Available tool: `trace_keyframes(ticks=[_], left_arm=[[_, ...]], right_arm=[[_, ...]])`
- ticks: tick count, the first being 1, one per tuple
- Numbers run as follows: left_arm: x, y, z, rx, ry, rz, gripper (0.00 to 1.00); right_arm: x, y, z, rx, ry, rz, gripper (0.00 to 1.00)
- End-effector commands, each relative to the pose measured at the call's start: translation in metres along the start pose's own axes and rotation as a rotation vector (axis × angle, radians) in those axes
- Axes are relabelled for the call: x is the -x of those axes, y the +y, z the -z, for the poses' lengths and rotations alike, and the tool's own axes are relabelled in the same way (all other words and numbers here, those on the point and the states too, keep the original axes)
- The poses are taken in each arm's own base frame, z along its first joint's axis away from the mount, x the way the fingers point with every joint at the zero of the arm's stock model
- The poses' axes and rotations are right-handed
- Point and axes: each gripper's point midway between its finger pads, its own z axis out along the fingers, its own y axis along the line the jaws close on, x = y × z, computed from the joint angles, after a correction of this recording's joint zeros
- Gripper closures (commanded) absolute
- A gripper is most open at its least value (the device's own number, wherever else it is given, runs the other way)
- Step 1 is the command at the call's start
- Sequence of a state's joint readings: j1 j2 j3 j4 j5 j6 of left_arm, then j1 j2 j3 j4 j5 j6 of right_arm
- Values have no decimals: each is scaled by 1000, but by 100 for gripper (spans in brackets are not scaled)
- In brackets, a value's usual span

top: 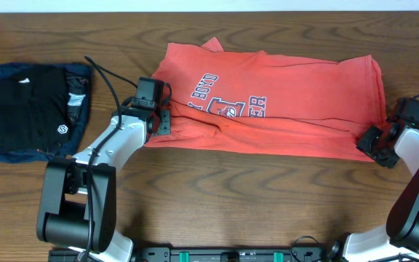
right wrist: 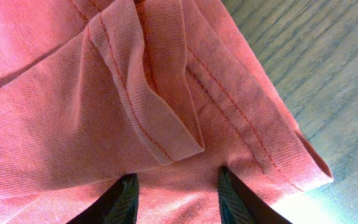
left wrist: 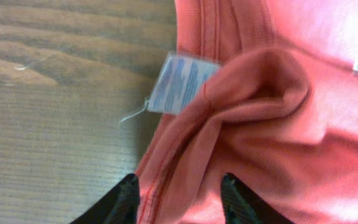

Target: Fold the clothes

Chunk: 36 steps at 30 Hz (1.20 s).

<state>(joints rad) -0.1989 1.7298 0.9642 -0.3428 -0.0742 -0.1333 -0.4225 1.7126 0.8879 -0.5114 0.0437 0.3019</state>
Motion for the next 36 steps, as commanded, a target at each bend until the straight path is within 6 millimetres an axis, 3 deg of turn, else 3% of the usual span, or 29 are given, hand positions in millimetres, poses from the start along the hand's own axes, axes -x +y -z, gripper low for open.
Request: trace_keyframes(ticks=[1, 11, 17, 23, 28, 31, 36], left_arm=[[2, -2, 8, -22, 8, 1, 52], [-47, -4, -5, -48, 142, 5, 52], [-72, 1, -7, -32, 220, -1, 53], [-107, 10, 4, 10, 370, 37, 62], [-132, 21, 18, 74, 477, 85, 70], [-136, 23, 30, 79, 488, 86, 72], [-115, 21, 50, 47, 378, 97, 72]], right_arm=[[-15, -8, -6, -40, 41, 18, 60], [-21, -12, -6, -61, 64, 21, 60], [-43, -36, -1, -172, 149, 16, 74], [-69, -73, 10, -298, 258, -112, 76], [-81, -90, 15, -324, 315, -182, 76], [-82, -93, 17, -317, 325, -202, 75], [-68, -72, 22, -195, 275, -182, 70]])
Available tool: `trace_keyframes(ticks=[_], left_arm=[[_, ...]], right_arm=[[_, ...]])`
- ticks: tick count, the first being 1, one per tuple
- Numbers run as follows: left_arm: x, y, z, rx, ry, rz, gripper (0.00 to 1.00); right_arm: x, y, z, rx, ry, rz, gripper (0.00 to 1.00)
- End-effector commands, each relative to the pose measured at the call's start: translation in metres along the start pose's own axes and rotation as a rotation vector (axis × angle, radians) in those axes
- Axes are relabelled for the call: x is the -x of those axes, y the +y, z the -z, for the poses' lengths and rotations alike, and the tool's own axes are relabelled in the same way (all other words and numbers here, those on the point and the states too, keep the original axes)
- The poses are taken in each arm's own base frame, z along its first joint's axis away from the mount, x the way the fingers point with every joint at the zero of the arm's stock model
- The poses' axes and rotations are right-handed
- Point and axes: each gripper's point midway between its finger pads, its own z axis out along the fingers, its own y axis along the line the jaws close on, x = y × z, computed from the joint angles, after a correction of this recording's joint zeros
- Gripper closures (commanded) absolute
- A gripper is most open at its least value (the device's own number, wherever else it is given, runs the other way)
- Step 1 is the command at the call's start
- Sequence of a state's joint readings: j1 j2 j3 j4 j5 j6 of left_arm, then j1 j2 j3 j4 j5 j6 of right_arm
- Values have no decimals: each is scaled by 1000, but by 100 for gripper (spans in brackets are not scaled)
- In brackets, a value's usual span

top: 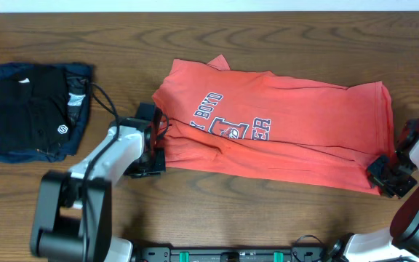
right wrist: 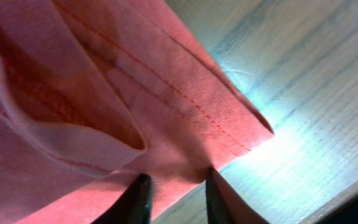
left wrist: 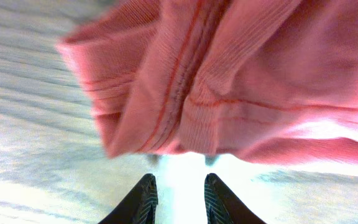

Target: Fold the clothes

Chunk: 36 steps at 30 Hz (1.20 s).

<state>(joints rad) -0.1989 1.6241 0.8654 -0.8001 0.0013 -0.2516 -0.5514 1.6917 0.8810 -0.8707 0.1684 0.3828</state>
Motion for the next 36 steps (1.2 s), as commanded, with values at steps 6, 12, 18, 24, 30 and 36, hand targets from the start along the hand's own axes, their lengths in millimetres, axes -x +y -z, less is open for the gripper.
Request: trace_keyframes(ticks=[6, 12, 18, 24, 30, 36], left_arm=[[24, -6, 54, -98, -246, 31, 57], [31, -9, 70, -127, -322, 35, 52], [29, -8, 69, -124, -314, 34, 51], [28, -8, 69, -124, -310, 34, 52], [28, -8, 69, -124, -310, 34, 52], [28, -8, 69, -123, -311, 35, 52]], right_arm=[[14, 30, 41, 239, -120, 49, 47], [19, 33, 51, 274, -171, 56, 44], [11, 28, 36, 233, -122, 57, 42], [21, 26, 21, 203, -169, 45, 48], [28, 33, 11, 231, -221, 25, 59], [30, 33, 10, 235, -231, 24, 99]])
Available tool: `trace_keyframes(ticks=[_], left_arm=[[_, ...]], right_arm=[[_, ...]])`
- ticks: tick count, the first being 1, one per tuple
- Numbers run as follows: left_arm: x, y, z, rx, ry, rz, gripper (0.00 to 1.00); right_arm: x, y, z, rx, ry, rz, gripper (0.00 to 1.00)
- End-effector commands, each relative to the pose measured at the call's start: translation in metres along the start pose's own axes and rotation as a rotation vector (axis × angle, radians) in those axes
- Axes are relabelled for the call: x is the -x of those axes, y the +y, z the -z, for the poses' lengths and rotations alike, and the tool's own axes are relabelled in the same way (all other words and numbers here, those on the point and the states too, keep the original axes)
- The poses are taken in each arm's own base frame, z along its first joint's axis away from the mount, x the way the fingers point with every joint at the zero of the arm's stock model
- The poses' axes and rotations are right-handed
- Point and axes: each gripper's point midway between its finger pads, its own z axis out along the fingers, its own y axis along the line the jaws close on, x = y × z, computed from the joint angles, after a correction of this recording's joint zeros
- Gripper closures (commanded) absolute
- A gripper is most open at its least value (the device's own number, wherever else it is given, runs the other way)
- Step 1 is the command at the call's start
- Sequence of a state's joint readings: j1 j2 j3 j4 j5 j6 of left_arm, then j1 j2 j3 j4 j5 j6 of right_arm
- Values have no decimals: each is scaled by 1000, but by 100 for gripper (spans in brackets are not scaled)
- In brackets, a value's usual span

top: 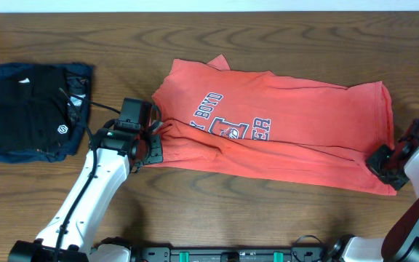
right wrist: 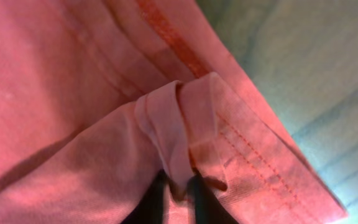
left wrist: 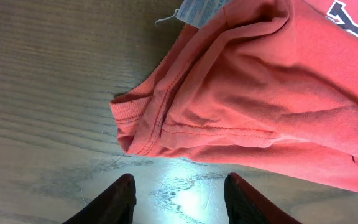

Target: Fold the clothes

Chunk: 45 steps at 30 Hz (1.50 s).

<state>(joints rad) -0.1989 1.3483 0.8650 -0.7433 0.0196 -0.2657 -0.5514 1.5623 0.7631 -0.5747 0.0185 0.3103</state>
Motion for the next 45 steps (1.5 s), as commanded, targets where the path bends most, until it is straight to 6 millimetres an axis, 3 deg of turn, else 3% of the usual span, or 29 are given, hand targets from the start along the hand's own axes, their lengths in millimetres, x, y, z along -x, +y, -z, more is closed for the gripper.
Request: trace_keyframes(ticks=[1, 5, 10, 14, 16, 21, 26, 29, 45], left_arm=[[1, 1, 1, 1, -2, 6, 52], [1, 1, 1, 1, -3, 6, 52], [4, 0, 1, -4, -17, 6, 51], [9, -2, 1, -10, -35, 7, 52], [10, -2, 1, -12, -39, 6, 51], [18, -5, 2, -23, -71, 6, 51], [42, -15, 5, -68, -169, 5, 51], [46, -22, 7, -105, -186, 3, 51], [38, -30, 6, -151, -145, -3, 51]], right_arm=[[-1, -5, -2, -10, 5, -18, 99], [3, 5, 0, 43, 5, -20, 99], [43, 25, 17, 129, -110, -26, 98], [76, 35, 27, 169, -235, -28, 68], [79, 36, 28, 172, -247, -28, 67], [60, 32, 23, 155, -166, -28, 71], [8, 28, 19, 154, 53, -31, 76], [-13, 22, 20, 130, 132, 18, 79], [-40, 11, 8, 98, 198, 47, 77]])
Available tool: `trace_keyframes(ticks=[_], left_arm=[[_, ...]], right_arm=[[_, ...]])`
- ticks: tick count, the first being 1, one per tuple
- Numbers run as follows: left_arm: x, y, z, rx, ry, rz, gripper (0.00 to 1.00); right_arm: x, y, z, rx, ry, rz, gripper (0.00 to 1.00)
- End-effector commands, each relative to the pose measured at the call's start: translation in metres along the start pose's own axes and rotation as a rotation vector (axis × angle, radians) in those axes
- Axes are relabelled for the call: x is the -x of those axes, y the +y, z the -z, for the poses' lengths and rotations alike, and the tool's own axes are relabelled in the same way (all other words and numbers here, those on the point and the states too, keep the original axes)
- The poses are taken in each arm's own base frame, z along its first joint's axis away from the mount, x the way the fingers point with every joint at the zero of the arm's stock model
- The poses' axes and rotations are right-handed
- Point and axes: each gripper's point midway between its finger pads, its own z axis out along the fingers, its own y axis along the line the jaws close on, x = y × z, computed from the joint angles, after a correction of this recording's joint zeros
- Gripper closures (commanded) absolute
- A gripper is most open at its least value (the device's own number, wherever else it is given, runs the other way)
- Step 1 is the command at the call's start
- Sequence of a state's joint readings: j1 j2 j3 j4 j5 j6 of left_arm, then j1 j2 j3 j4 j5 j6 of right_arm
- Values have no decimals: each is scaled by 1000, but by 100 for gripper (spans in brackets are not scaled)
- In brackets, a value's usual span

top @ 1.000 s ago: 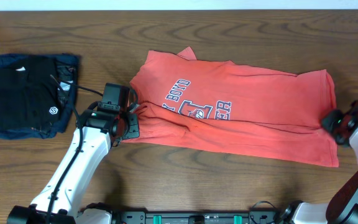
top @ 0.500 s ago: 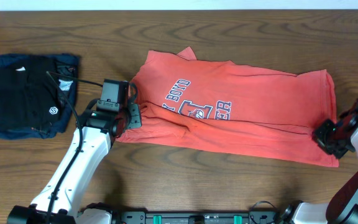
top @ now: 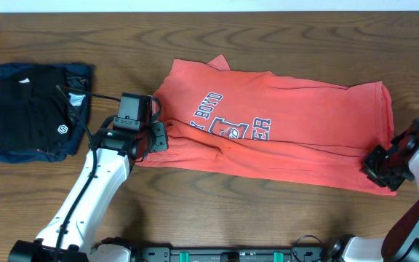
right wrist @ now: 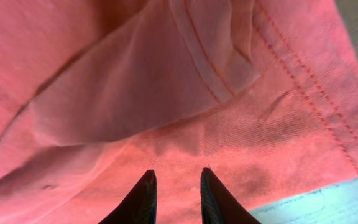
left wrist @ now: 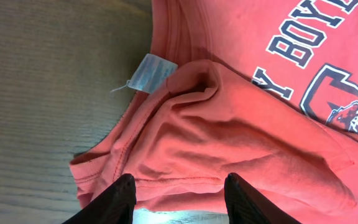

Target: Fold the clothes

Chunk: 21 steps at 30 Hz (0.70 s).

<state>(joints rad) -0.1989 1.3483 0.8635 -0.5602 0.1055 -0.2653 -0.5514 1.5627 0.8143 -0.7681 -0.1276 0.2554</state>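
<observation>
A red T-shirt (top: 289, 145) with navy lettering lies folded lengthwise across the middle of the table. My left gripper (top: 153, 138) hovers at its left end, open wide (left wrist: 180, 196) over the bunched hem (left wrist: 185, 180), with the white care label (left wrist: 146, 73) just beyond. My right gripper (top: 378, 164) is at the shirt's near right corner. Its fingers (right wrist: 176, 194) stand slightly apart over flat red cloth (right wrist: 135, 93) near a stitched hem, with nothing pinched between them.
A stack of folded dark clothes (top: 35, 109) lies at the far left of the wooden table (top: 217, 218). Bare wood runs along the front edge, and a strip of it shows right of the shirt's corner (right wrist: 328, 205).
My right gripper was shut on a fold at the shirt's right corner and is now open over flat cloth. My left gripper, still open, moved from just off the hem to over it.
First both grippers stood open over the two ends of the shirt. Then the shirt lay a little further right, with the left fingers close together beside the hem and the right pinching the corner. Later the left was open and the right shut on a fold; now both are open.
</observation>
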Motion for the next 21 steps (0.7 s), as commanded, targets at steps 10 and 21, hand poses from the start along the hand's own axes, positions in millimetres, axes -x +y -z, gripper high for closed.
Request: trace_keyframes(ticks=[10, 21], left_arm=[[1, -2, 2, -11, 1, -1, 51], [1, -2, 2, -11, 0, 0, 51]], right_arm=[[15, -2, -11, 14, -82, 3, 76], [102, 12, 13, 53, -456, 10, 63]])
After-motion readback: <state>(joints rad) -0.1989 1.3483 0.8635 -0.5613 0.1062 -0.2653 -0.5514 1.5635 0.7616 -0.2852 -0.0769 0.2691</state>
